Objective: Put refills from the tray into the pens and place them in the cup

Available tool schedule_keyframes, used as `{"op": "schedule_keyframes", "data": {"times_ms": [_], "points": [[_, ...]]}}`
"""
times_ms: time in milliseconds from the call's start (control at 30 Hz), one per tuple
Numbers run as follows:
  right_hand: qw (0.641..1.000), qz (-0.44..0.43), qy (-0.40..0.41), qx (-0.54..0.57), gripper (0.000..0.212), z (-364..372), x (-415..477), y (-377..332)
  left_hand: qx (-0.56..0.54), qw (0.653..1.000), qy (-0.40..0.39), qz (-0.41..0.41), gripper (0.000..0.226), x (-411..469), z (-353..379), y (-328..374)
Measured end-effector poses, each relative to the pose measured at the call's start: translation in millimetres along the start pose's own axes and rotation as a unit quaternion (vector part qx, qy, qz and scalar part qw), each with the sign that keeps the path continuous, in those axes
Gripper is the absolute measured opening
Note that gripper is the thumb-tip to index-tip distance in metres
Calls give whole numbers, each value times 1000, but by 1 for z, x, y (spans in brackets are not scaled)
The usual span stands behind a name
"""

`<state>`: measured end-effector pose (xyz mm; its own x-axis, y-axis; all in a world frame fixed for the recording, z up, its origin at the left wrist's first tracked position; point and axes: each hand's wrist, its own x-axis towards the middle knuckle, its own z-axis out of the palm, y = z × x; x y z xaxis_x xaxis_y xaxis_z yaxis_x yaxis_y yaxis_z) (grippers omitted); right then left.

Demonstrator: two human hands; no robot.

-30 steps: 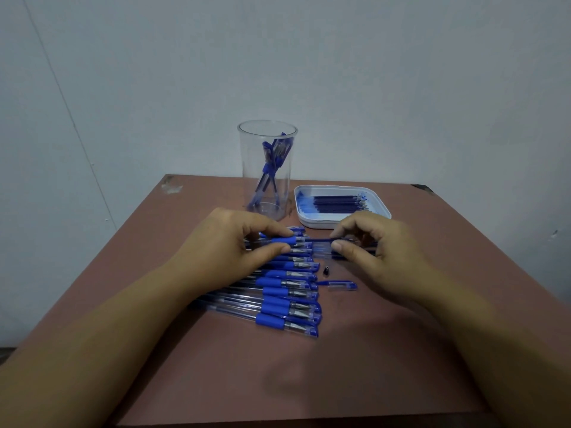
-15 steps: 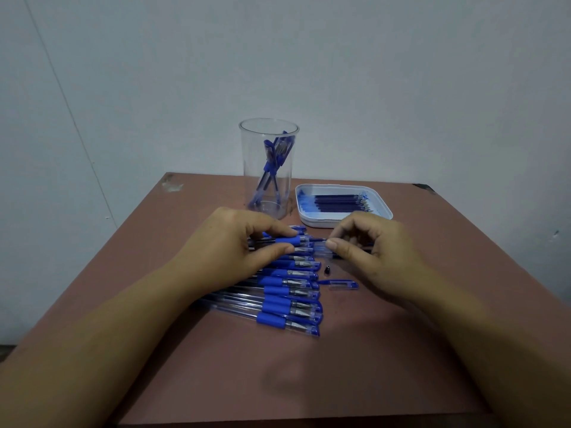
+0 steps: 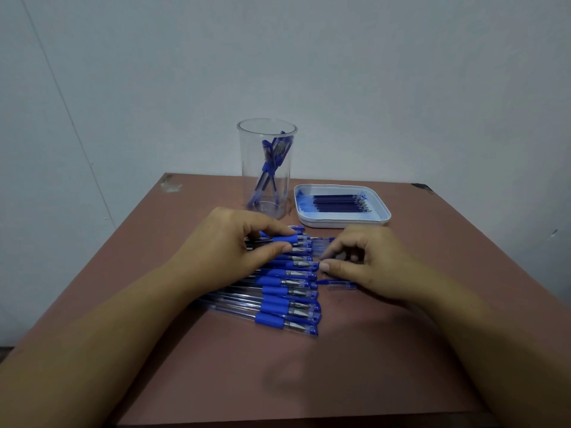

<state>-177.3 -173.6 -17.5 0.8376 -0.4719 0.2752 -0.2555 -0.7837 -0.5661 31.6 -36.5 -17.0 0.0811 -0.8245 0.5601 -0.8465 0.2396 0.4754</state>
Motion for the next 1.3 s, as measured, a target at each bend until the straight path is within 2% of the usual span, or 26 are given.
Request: {"op": "schedule_keyframes", "data": {"times_ms": [167,333,400,933,1200,1300], "points": [[999,19,-19,-19,16,-1,1,4,-3,1000,0,6,31,0,0,1],[990,6,95,101,11,-3,-2,-5,-6,1000,0,-1,29,0,0,1],[986,-5,112,120,12,-2,-3,-8,-4,1000,-1,2,29,0,0,1],[988,-32,81,127,17,9,-1,-12,-5,1000,-1,24,28,0,2,3],[992,-60,75,84,9,10,2,-7,-2,1000,-6,27,27,0,2,4],[990,-72,80,86,17,10,1,-6,-6,1000,-8,21,26,0,3,3]]}}
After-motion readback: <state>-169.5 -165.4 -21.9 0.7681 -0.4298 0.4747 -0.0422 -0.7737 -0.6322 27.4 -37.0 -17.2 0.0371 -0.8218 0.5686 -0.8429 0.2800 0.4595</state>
